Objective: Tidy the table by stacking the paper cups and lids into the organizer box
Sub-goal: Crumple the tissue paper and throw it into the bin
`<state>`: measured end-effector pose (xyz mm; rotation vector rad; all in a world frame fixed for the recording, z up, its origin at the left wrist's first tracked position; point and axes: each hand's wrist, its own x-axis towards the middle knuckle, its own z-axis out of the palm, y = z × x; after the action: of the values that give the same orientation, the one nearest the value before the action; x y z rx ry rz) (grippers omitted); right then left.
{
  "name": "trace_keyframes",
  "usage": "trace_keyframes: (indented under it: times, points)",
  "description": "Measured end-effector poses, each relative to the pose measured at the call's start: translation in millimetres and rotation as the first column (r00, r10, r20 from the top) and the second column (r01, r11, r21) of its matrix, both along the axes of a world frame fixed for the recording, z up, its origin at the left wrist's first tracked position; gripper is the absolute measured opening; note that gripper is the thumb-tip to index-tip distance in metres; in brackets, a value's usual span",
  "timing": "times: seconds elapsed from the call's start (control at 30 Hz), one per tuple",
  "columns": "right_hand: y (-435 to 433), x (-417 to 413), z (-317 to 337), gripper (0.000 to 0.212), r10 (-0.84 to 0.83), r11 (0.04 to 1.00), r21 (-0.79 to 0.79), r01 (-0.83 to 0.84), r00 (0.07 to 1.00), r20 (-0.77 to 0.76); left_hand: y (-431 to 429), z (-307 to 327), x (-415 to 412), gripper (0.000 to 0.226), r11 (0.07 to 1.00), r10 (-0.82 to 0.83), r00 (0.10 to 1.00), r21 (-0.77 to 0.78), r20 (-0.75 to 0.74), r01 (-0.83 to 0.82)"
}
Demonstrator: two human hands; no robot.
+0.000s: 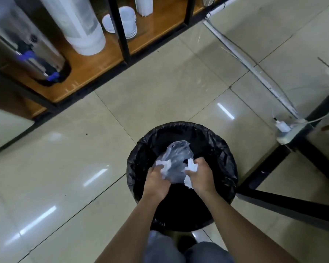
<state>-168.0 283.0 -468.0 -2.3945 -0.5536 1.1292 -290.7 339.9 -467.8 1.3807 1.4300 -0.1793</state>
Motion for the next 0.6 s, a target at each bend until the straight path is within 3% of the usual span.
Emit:
trace_keyframes:
  times: [0.03,0.1,0.17,0.37,0.6]
  points:
    - [-0.5,0.3,-8.2,0.036,0.027,0.999,-0.035,-0.027,1.000,-0.006,-1.8,-7.1,-0.6,0.058,0.998,-0.030,0.998,-0.059,0.052,0.033]
    - [-3.7,1.4,-17.0,0.082,0.141,0.978,-0.150,-0.143,0.990,-0.024,-3.4,-12.7,-2.8,0.071,0.987,-0.132,0.988,-0.086,0.085,0.139]
    - [-8.0,0.7,-9.8,0.108,0.260,0.945,-0.206,-0.254,0.966,0.000,-4.0,-4.8,-8.4,0.075,0.951,-0.304,0.952,0.048,-0.048,0.306]
    - [-16.4,-2.5,80.4,0.098,0.451,0.888,-0.049,-0.457,0.843,0.293,-4.0,86.8,-30.0,0.069,0.835,-0.307,0.918,0.390,-0.252,0.387]
    - [-13.6,-10.5,239.5,0.095,0.461,0.806,0.053,-0.589,0.683,0.567,9.2,238.6,-43.2,0.066,0.725,-0.246,0.946,0.608,-0.211,0.324]
